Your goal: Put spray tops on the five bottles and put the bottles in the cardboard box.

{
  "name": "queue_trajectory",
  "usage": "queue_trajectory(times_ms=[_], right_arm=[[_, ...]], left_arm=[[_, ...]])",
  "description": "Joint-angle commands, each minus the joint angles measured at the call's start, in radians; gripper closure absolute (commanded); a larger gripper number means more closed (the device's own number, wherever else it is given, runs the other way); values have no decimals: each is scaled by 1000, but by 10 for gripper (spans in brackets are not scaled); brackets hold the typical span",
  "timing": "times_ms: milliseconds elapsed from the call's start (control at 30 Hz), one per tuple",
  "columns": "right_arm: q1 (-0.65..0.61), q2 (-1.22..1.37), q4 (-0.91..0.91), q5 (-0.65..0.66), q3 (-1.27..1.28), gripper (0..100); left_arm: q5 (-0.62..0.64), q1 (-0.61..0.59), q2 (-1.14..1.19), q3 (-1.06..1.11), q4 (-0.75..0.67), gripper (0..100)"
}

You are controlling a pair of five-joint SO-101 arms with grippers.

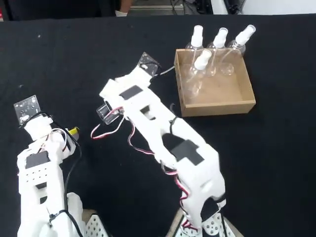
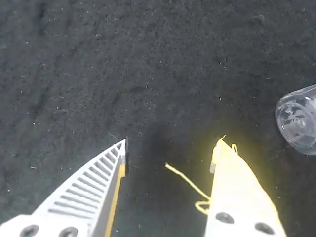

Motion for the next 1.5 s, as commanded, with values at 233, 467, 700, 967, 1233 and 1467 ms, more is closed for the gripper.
queue_trajectory(times_ms=[233,467,700,967,1233,1467], right_arm=[[74,93,419,377,-171,968],[-5,5,819,1060,-150,988],[-12,-68,799,1415,191,988],[-11,-414,405,1424,532,984],[-40,-438,652,1424,404,528],[-41,-386,727,1424,209,589]], left_arm=[[9,-8,-18,-77,-6,729],[9,-8,-18,-77,-6,729],[6,-2,-18,-79,-9,729],[2,-8,-18,-88,-12,729],[2,-10,-18,-97,-8,729],[2,-10,-18,-91,-8,729]])
